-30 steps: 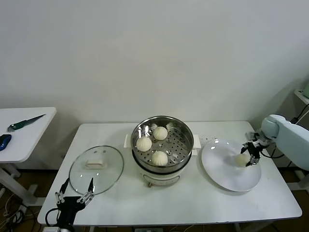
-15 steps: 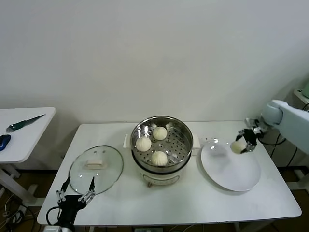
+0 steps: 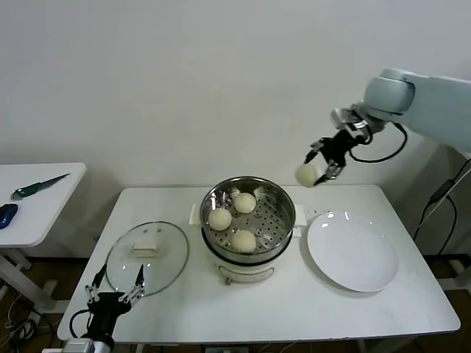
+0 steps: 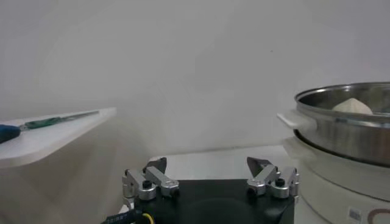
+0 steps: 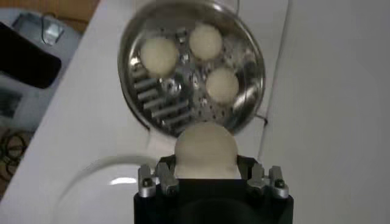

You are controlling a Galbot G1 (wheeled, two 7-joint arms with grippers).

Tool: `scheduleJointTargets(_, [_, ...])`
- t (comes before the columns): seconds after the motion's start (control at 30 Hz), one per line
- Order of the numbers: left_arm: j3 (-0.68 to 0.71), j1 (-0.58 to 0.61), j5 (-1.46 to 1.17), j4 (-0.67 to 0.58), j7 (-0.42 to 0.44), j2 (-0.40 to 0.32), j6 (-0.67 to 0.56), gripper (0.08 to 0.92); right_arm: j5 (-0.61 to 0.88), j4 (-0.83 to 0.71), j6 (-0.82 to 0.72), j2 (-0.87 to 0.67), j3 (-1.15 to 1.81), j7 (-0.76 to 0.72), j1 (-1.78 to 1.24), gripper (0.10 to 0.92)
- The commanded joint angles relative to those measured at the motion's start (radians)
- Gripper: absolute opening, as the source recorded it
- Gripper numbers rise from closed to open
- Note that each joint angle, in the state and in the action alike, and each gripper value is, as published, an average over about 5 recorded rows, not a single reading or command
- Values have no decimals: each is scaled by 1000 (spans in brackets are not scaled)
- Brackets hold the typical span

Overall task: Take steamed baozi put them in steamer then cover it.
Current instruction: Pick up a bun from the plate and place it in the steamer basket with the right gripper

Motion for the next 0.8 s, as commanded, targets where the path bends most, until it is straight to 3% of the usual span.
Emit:
scheduleJointTargets(0.03, [1, -2, 0, 0, -1, -1, 5, 823, 153, 187, -143, 133, -93, 149, 25, 668])
scheduleJointTargets(0.8, [-15, 0, -24, -15, -3, -6, 5, 823, 18, 21, -238, 161, -22, 309, -318, 665])
